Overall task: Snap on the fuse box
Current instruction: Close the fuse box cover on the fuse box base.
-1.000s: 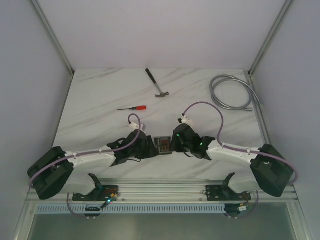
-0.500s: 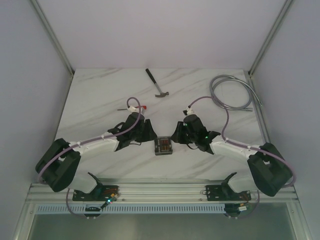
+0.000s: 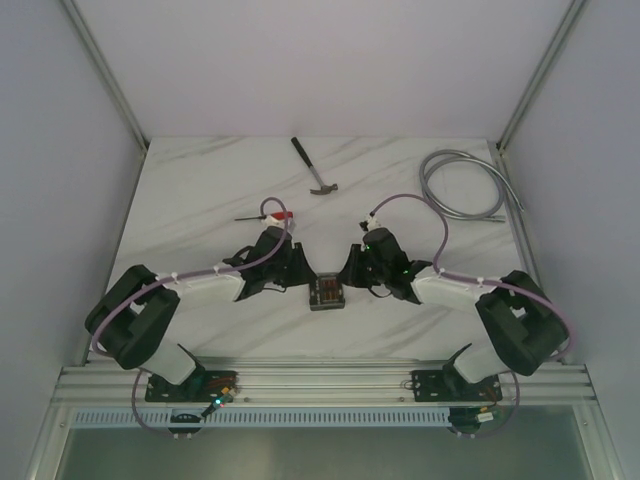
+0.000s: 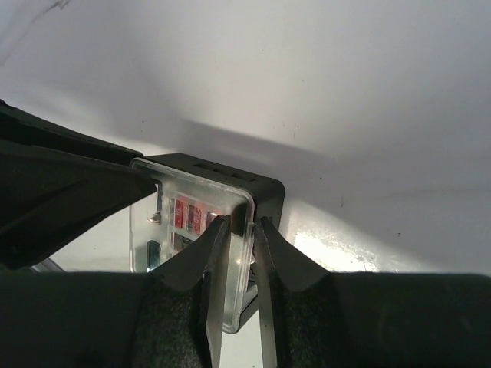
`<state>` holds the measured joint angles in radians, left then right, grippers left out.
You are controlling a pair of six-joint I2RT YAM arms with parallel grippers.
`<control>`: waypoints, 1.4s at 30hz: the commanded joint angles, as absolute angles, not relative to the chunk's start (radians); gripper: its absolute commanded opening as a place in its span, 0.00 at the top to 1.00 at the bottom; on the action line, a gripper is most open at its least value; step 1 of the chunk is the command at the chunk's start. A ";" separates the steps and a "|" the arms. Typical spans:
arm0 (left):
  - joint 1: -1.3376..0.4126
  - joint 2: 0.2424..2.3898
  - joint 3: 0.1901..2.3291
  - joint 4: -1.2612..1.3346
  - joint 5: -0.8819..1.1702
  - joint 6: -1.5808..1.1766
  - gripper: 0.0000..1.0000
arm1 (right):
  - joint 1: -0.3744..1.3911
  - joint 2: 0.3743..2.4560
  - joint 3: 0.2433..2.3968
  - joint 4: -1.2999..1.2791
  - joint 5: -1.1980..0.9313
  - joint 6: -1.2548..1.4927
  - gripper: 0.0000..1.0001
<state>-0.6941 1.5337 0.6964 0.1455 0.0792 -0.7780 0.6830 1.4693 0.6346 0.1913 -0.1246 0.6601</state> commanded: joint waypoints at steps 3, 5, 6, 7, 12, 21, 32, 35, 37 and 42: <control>-0.695 1.609 0.547 0.223 0.144 -0.839 0.67 | 0.683 1.534 0.573 0.227 -0.185 0.670 0.78; -0.697 1.620 0.506 0.255 0.154 -0.857 0.68 | 0.684 1.567 0.558 0.228 -0.195 0.672 0.79; -0.701 1.623 0.489 0.268 0.155 -0.865 0.68 | 0.685 1.574 0.553 0.228 -0.197 0.671 0.79; -0.706 1.627 0.475 0.276 0.153 -0.872 0.68 | 0.686 1.581 0.551 0.225 -0.199 0.670 0.79; -0.749 1.656 0.431 0.313 0.147 -0.904 0.73 | 0.690 1.599 0.564 0.187 -0.177 0.642 0.79; -0.782 1.568 0.443 0.417 0.198 -0.974 0.74 | 0.688 1.567 0.638 0.143 -0.145 0.545 0.77; -0.740 1.341 0.510 0.269 0.043 -0.924 0.62 | 0.685 1.509 0.686 0.107 -0.149 0.445 0.67; -0.724 1.331 0.510 0.268 0.044 -0.920 0.59 | 0.683 1.485 0.693 0.101 -0.150 0.433 0.64; -0.721 1.331 0.514 0.263 0.039 -0.916 0.59 | 0.682 1.472 0.693 0.093 -0.154 0.429 0.63; -0.719 1.373 0.526 0.230 0.026 -0.912 0.59 | 0.683 1.459 0.681 0.082 -0.167 0.429 0.62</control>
